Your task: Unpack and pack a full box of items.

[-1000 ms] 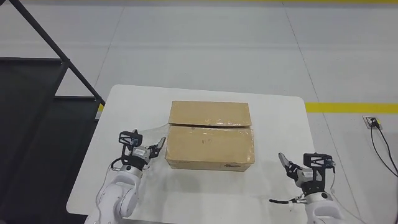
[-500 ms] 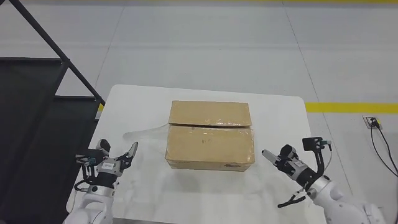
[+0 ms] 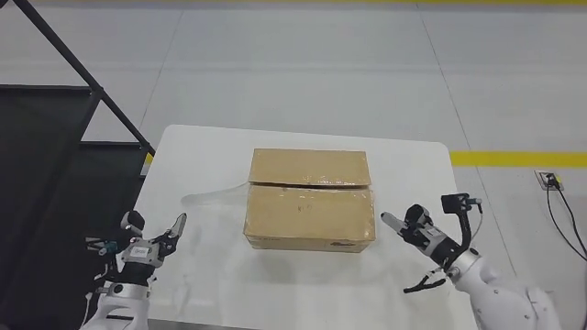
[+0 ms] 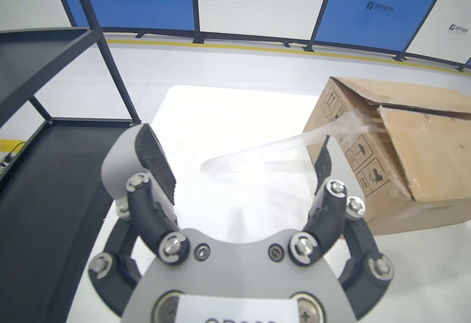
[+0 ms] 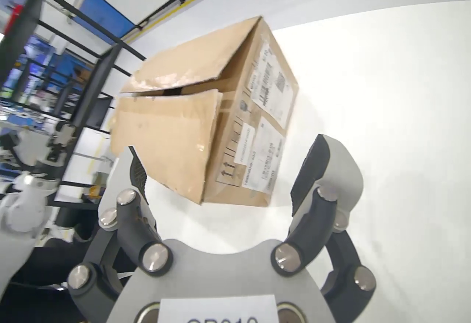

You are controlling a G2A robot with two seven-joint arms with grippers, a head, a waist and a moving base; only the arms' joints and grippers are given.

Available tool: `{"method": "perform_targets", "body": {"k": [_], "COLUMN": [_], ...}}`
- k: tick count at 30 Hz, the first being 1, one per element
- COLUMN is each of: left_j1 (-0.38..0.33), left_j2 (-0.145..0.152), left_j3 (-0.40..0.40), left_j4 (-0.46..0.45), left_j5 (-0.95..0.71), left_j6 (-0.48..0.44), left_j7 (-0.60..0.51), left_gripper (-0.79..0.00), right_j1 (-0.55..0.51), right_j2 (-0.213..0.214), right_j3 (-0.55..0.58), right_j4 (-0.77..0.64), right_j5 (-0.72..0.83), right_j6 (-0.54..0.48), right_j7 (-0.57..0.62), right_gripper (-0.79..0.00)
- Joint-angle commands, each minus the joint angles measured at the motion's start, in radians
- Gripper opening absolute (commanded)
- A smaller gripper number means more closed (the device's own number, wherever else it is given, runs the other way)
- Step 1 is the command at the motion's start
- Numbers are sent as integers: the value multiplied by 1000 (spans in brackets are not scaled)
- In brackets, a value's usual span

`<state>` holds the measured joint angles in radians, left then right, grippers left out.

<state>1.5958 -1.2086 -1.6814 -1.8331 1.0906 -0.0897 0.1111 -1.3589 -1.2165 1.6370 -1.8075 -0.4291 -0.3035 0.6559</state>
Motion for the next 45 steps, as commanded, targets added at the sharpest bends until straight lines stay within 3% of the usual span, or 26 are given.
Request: {"method": "perform_targets", "body": {"k": [1,7,12,22,28,33,39,45], "left_j1": [-11,-7,16,16,15,20,26,27], "left_j2": [-1,3,5,5,5,6,11,16], "left_j3": [-13,-80,-107,-107,-100,-83,-55,-26], "left_j4": [1,1,-5,-5,-13,-48,-88,-86], "left_j5": [-62,-179,-214,-214,-220,-215,-168,-90], "left_j6": [-5,-46,-97,-97,-116,-162,-252,-317], "left_j7": [-25,-98,-120,-120,-126,-146,-176,-182], "left_gripper": [0,0,0,0,0,0,0,0], "right_j1": [43,215,352,487,455,365,239,162], "right_j2": [6,16,17,17,39,74,128,175], "right_j3": [9,-17,-83,-175,-164,-162,-167,-203], "right_j4": [47,269,448,645,561,383,213,189], "right_j5": [123,374,476,685,828,891,854,779], "right_j6": [-50,-117,-138,-242,-200,-156,-173,-262], "right_j7": [83,260,370,581,661,705,688,599], "right_gripper": [0,0,0,0,0,0,0,0]}}
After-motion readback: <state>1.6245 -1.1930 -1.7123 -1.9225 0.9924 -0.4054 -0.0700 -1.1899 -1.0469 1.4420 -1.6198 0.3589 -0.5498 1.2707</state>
